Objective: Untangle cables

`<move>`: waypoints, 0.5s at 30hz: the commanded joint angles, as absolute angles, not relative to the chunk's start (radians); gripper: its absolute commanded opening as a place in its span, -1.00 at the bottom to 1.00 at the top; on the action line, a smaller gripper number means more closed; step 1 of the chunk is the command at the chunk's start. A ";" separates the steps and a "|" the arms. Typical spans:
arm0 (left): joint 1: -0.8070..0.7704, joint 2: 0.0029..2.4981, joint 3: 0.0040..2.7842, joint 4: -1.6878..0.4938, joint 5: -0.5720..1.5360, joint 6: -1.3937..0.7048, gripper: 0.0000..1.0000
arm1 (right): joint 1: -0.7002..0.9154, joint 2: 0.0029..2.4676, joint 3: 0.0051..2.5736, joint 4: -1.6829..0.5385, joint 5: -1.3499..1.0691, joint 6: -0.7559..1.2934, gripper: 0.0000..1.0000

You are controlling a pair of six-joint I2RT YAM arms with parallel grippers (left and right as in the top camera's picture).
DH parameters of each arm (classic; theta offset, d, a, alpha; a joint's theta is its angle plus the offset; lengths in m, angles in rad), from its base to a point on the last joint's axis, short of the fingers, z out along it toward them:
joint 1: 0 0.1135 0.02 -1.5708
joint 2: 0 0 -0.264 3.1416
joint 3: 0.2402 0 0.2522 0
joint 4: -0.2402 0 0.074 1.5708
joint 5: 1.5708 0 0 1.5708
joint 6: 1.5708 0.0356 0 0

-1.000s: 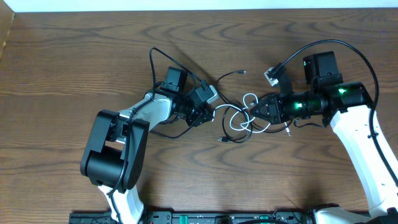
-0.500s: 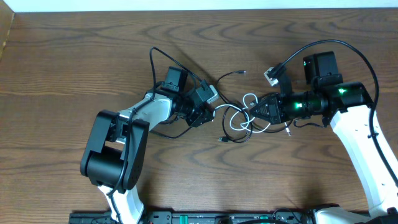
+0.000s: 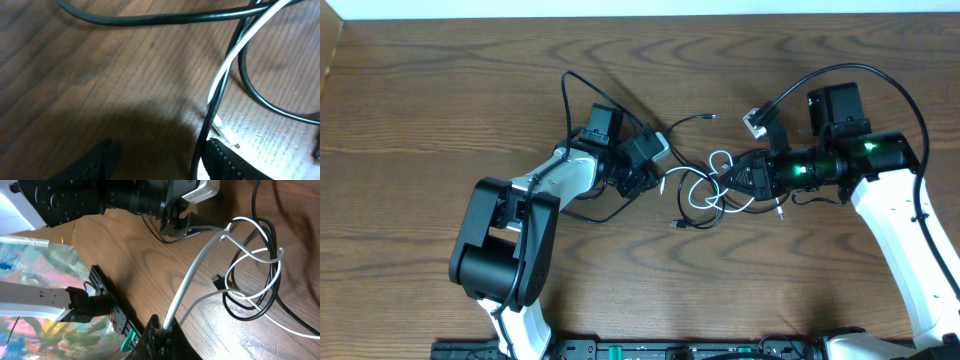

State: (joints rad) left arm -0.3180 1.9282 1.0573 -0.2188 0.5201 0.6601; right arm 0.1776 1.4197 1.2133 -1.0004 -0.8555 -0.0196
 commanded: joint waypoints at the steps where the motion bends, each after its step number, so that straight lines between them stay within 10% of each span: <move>1: -0.315 1.970 1.035 -0.247 0.417 0.658 0.16 | 0.174 1.402 1.225 -0.998 -0.883 -0.043 -0.98; 15: -0.418 1.971 1.035 -0.250 0.405 0.658 -0.01 | 0.174 1.402 1.225 -0.999 -0.896 -0.043 -0.98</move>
State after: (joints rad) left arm -0.3954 1.9244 1.0634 -0.2226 0.4568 0.6601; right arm 0.1776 1.4197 1.2133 -1.0008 -0.8608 -0.0196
